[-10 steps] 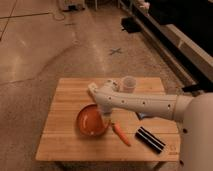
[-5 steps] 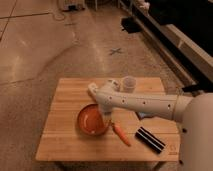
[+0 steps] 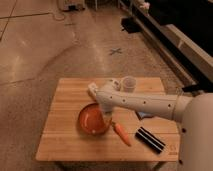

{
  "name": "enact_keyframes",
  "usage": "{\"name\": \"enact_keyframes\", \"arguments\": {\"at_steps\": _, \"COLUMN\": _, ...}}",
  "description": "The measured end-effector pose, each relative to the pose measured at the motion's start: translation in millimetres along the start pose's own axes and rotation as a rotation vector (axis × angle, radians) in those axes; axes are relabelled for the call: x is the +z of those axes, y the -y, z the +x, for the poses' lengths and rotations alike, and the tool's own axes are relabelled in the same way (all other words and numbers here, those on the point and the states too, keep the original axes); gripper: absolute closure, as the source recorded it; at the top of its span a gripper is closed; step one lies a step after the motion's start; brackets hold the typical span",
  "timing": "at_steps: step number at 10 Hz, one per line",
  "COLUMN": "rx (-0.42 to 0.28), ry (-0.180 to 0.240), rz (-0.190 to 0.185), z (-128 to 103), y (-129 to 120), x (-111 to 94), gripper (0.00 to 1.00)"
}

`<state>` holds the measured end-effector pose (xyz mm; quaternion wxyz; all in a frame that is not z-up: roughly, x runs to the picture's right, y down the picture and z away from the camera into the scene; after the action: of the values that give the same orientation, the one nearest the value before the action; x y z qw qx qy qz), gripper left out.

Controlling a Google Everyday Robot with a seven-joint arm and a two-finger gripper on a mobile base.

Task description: Push the ceramic bowl across the table

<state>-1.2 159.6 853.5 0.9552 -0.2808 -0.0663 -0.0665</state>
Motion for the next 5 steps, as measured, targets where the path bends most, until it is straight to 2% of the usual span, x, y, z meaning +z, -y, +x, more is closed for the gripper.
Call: {"name": "enact_keyframes", "arguments": {"at_steps": 5, "rx": 0.002, "ry": 0.001, "rz": 0.001, "z": 2.0, "y": 2.0, "x": 1.0, "gripper": 0.35}}
